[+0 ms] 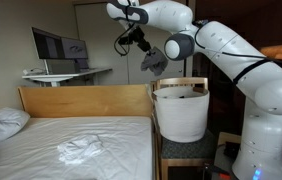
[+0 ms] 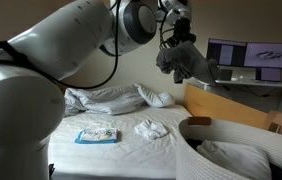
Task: Put the gray and white clothes in the basket respectively
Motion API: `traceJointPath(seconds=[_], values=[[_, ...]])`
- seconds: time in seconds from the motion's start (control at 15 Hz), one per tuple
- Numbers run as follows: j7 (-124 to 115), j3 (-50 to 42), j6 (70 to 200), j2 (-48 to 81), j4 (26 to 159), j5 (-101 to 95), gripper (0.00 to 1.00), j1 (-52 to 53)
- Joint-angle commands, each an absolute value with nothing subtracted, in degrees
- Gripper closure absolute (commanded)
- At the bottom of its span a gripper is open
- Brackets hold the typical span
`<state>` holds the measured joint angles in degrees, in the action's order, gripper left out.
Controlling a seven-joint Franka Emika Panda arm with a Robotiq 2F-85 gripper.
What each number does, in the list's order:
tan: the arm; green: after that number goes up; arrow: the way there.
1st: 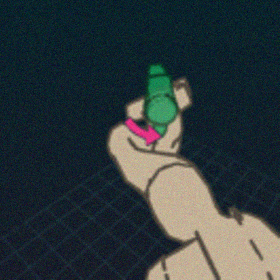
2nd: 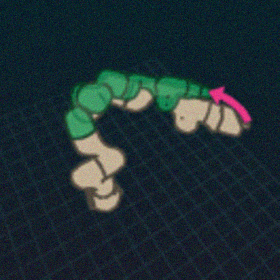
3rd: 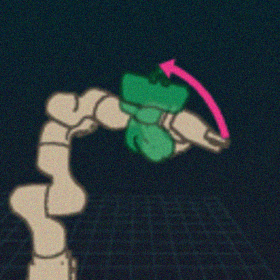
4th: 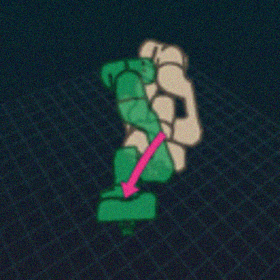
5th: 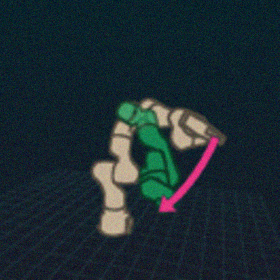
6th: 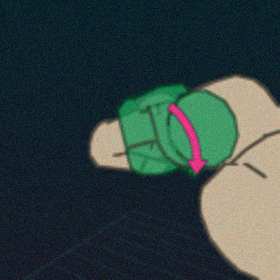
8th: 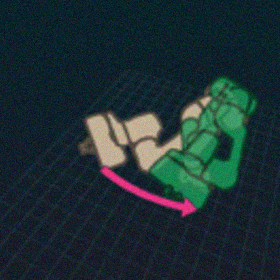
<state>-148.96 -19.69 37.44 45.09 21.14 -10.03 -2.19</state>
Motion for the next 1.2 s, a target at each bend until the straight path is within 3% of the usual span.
traceJointPath(seconds=[0.0, 1.13], values=[[-148.98, -24.6, 41.96, 45.73, 21.15, -9.69, 0.97, -3.08], [-148.97, -51.51, 54.64, 51.04, 21.16, -2.92, 0.97, -6.22]])
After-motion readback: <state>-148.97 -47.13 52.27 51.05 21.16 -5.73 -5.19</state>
